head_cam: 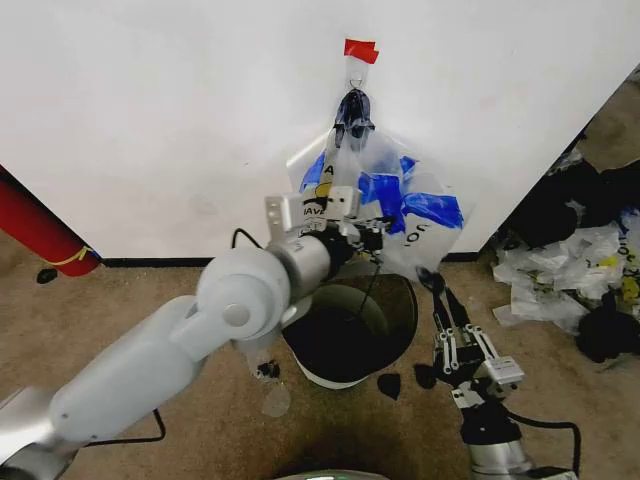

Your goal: Pick up the garbage bag from the wall and place it over the trash bin.

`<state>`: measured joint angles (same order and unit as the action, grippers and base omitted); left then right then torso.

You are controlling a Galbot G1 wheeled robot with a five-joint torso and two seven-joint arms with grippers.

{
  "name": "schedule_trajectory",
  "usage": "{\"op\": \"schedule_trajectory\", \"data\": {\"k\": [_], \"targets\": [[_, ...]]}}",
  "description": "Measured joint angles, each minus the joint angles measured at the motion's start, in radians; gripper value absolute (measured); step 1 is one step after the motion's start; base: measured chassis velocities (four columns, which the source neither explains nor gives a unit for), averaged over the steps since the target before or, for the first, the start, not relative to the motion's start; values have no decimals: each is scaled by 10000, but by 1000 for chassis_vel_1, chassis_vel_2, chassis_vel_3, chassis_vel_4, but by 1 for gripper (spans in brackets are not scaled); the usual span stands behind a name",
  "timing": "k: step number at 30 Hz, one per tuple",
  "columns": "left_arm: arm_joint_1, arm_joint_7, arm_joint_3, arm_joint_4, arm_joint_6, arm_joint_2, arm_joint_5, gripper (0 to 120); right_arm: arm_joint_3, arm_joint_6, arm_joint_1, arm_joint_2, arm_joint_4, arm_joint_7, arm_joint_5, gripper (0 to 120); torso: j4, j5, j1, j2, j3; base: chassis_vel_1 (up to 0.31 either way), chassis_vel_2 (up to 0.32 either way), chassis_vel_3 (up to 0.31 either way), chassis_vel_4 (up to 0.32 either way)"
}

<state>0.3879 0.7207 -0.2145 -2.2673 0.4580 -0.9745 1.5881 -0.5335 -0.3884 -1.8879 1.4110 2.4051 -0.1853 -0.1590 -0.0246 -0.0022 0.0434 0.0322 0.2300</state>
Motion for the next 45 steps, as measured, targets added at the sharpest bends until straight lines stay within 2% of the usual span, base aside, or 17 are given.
{"op": "schedule_trajectory", "data": {"k": [5, 7, 8, 10, 11, 12, 13, 18, 21, 23, 27, 29, 32, 36, 37, 40, 45], "targets": [[655, -27, 357, -348, -1, 181, -102, 0, -851, 121, -388, -490, 909, -1659, -756, 53, 0, -2, 0, 0, 0, 0, 0, 0, 0], [662, -27, 363, -349, 0, 183, -105, 0, -889, 141, -388, -514, 923, -1709, -780, 55, 0, -2, 0, 0, 0, 0, 0, 0, 0], [686, -30, 387, -351, 5, 192, -121, 0, -1136, 291, -348, -662, 972, -1907, -918, 60, 0, -1, 0, 0, 0, 0, 0, 0, 0], [688, -36, 396, -352, 12, 194, -127, 0, -1421, 590, -196, -846, 992, -1798, -1067, 68, -1, 0, 0, 0, 0, 0, 0, 0, 0], [688, -36, 396, -352, 12, 194, -127, 0, -1421, 590, -196, -846, 992, -1798, -1067, 68, -1, 0, 0, 0, 0, 0, 0, 0, 0], [687, -44, 395, -351, 20, 198, -129, 0, -1812, 1093, 37, -1139, 995, -1269, -1241, 79, -1, 3, 0, 0, 0, 0, 0, 0, 0], [687, -57, 384, -351, 27, 207, -129, 0, -2155, 1346, 236, -1408, 995, -926, -1300, 81, -1, 2, 0, 0, 1, 0, 0, 0, 0], [570, -89, 175, -234, 47, 169, -131, 0, -3100, 1587, 843, -2276, 868, -512, -1299, 98, 4, 3, 0, 0, 1, 0, 0, 0, 0], [286, -155, -133, -24, 51, -17, -134, 0, -3330, 1663, 967, -2467, 782, -328, -1247, 100, 6, 3, 0, 0, 1, 0, 0, 0, 0], [-18, -250, -523, 207, 51, -284, -149, 0, -3567, 1816, 1131, -2584, 672, -158, -1197, 100, -14, 1, 1, 0, 1, 0, 0, 0, 0], [-56, -322, -684, 333, 40, -378, -340, 0, -3701, 2099, 1792, -3094, 128, -92, -1195, 100, 1, 5, 0, 0, 1, 0, 0, 0, 0], [-21, -334, -656, 352, 39, -332, -380, 0, -3703, 2151, 1925, -3272, -57, -82, -1270, 100, 0, 5, 1, 0, 1, 0, 0, 0, 0], [80, -360, -551, 350, 38, -172, -441, 0, -3692, 2271, 2372, -3797, -597, -108, -1648, 100, 2, 3, 0, -1, 1, 0, 0, 0, 0], [152, -371, -445, 286, 40, -93, -452, 0, -3469, 2480, 3563, -4882, -1806, -520, -2655, 100, 2, 5, 1, -3, 2, 0, 0, 0, 0], [152, -371, -445, 286, 40, -93, -452, 0, -3469, 2480, 3563, -4882, -1806, -520, -2655, 100, 2, 5, 1, -3, 2, 0, 0, 0, 0], [168, -370, -397, 265, 42, -79, -454, 0, -2929, 2661, 4423, -5802, -2703, -960, -3447, 100, 2, 0, 2, -2, 2, 0, 0, 0, 0], [228, -370, -318, 203, 53, -44, -457, 0, -2345, 2851, 5146, -6489, -3350, -1466, -3745, 100, -1, 1, 2, -2, 2, 0, 0, 0, 0]]}}
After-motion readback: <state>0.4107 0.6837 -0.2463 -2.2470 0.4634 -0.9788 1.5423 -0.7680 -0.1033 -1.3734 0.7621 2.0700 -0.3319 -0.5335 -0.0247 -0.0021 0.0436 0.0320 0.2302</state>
